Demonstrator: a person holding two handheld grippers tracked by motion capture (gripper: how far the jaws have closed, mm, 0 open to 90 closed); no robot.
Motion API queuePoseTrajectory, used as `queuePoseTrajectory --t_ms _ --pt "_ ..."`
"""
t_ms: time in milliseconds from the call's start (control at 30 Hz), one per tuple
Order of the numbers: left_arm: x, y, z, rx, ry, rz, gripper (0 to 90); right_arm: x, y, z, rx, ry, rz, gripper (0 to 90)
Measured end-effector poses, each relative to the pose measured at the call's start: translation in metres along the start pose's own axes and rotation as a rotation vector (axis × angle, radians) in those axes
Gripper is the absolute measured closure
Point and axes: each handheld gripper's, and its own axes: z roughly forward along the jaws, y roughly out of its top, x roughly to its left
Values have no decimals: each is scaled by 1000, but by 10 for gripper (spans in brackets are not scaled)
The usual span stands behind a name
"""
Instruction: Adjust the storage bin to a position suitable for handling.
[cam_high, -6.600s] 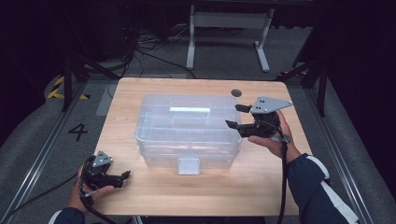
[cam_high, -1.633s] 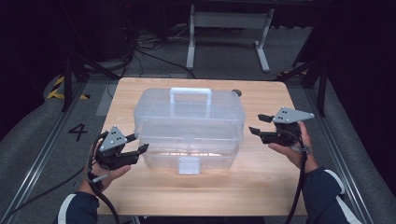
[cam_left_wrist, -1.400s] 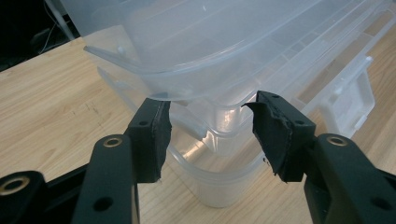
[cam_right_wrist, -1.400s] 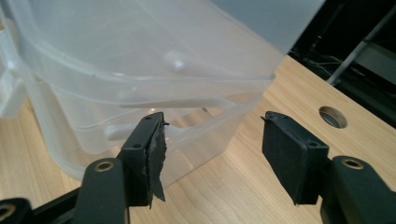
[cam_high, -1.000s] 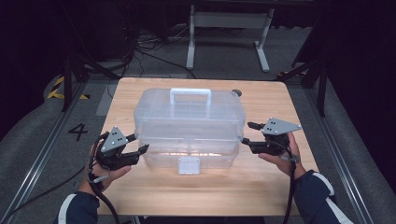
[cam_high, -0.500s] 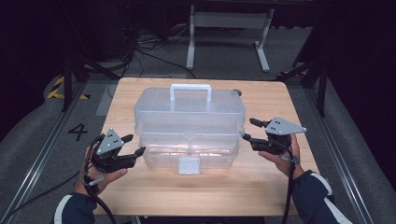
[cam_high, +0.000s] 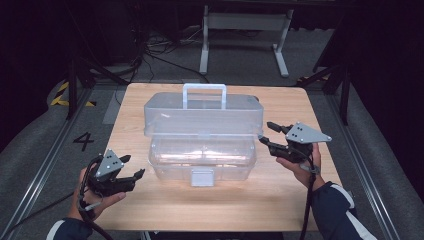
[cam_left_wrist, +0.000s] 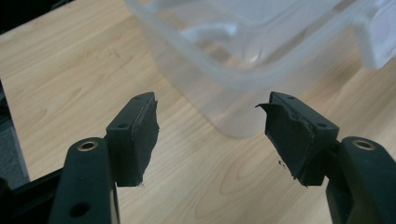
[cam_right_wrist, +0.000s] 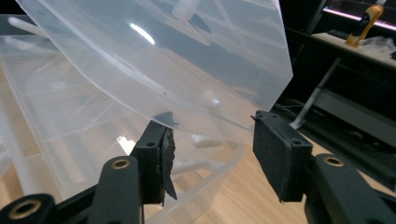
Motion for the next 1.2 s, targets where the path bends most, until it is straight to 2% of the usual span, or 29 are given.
queuePoseTrajectory --t_ms 200,300,433,533,567,633,667,700,733,867,1000,1100,1200 --pt "4 -19 8 48 -12 -16 347 0 6 1 -28 -29 -16 589" --pt "6 -25 12 66 -19 -15 341 0 10 2 -45 -31 -5 602" --pt "9 -39 24 110 -25 -42 338 2 13 5 -61 -53 -21 646" --pt "10 -48 30 139 -15 -45 337 2 14 8 -68 -55 -21 678" --pt "11 -50 32 147 -14 -47 337 1 15 9 -69 -40 -21 681" --pt "12 -55 33 147 -17 -61 336 2 17 10 -64 -49 -24 673" --pt "12 -57 34 134 -22 -84 335 2 18 10 -68 -57 -23 674" --pt "13 -58 34 138 -27 -83 335 1 19 11 -69 -59 -20 676" --pt "13 -61 34 133 -43 -108 335 1 19 11 -74 -62 -14 678" --pt "14 -66 37 121 -41 -117 332 -2 21 13 -90 -64 11 681" --pt "14 -70 39 129 -47 -125 322 -7 26 18 -109 -78 43 690" --pt "15 -71 40 135 -41 -116 318 -8 28 19 -112 -84 49 697" --pt "16 -75 42 116 -45 -134 304 -10 30 21 -118 -89 54 699"
